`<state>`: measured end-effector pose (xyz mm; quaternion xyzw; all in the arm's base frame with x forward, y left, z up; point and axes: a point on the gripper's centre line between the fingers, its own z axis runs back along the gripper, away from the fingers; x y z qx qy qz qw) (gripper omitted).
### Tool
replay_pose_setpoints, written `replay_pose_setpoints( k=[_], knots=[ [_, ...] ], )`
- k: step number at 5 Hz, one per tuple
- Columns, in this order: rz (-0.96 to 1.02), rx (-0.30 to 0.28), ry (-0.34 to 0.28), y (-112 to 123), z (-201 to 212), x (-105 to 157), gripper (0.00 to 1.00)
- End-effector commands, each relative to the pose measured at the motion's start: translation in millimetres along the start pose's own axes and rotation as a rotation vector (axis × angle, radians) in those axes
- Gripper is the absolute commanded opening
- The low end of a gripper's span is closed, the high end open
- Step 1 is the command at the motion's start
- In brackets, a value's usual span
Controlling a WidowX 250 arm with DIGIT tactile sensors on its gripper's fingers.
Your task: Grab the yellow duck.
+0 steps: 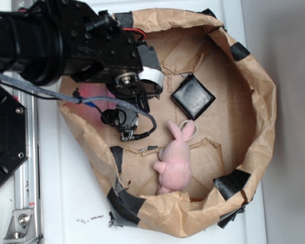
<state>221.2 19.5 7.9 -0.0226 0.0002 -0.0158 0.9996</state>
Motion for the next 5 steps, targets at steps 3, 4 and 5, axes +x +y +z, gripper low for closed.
replay_pose_setpoints(
  k=[3,4,5],
  knots=[
    [0.076,0.114,-0.159,-39,125,47,0.0],
    [0.154,0.142,-0.139,-33,121,53,0.0],
    [0.138,0.109,-0.152,-29,116,53,0.0]
  ],
)
